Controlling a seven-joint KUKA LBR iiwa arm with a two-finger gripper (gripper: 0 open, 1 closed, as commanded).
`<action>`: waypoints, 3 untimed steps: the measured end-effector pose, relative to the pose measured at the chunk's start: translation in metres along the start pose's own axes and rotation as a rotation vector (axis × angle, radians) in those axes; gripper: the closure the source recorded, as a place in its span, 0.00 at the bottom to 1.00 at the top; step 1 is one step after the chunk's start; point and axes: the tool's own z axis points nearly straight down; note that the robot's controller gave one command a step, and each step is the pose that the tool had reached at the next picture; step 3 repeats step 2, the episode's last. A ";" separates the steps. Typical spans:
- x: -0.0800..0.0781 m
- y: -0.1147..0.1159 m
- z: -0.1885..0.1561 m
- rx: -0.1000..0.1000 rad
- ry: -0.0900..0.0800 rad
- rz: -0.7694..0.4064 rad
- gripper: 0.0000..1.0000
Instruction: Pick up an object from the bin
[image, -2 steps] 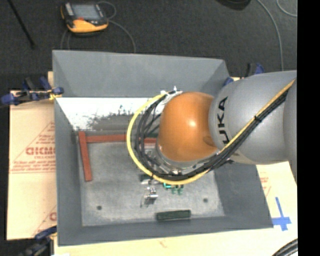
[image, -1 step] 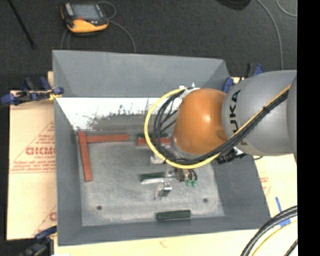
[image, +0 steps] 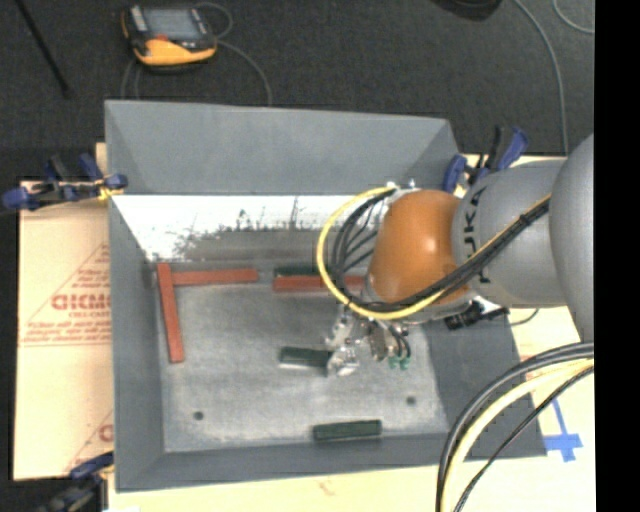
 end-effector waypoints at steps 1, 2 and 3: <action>0.000 0.000 0.000 0.000 0.000 0.001 1.00; -0.005 0.010 -0.158 0.003 -0.015 0.012 1.00; -0.005 0.010 -0.158 0.003 -0.015 0.012 1.00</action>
Offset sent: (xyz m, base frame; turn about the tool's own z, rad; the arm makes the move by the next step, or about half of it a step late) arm 0.0041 0.0100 0.1546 0.0144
